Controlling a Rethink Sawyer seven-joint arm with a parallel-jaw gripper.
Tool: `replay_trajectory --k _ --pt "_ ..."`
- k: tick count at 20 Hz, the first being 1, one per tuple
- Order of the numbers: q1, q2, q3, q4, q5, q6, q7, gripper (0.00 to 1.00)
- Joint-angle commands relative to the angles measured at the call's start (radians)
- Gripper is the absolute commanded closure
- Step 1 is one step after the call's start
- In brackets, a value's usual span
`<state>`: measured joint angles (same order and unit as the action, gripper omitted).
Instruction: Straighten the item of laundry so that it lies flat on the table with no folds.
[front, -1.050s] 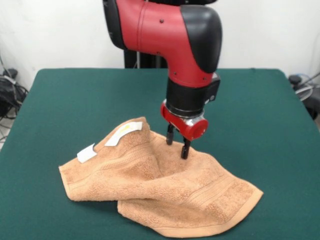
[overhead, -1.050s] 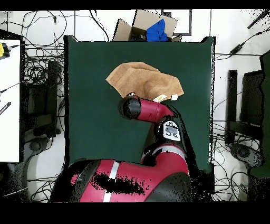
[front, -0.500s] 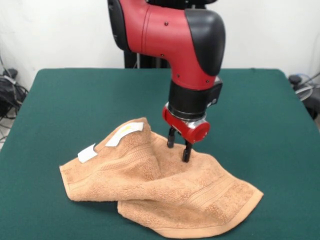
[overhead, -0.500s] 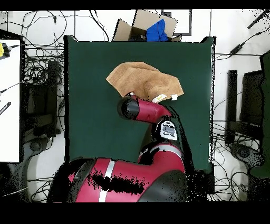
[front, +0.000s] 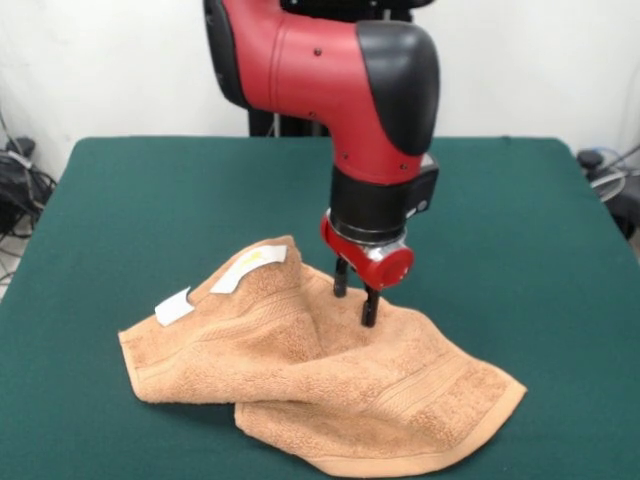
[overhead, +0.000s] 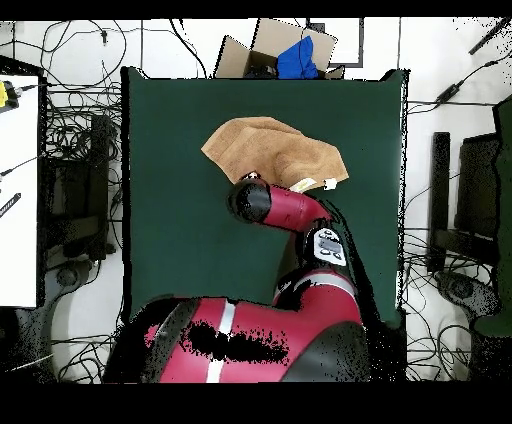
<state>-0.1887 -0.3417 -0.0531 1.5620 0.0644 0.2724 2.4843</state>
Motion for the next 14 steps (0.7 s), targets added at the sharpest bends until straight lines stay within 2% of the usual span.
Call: replay_trajectory --k 1,6,14 --pt "-0.056 0.258 0.168 -0.034 0.075 -0.094 0.121 0.00" --pt "0.020 0.246 0.128 0.001 0.129 -0.118 0.204 0.00" --pt "0.020 0.256 0.174 0.038 0.146 -0.176 0.199 0.00"
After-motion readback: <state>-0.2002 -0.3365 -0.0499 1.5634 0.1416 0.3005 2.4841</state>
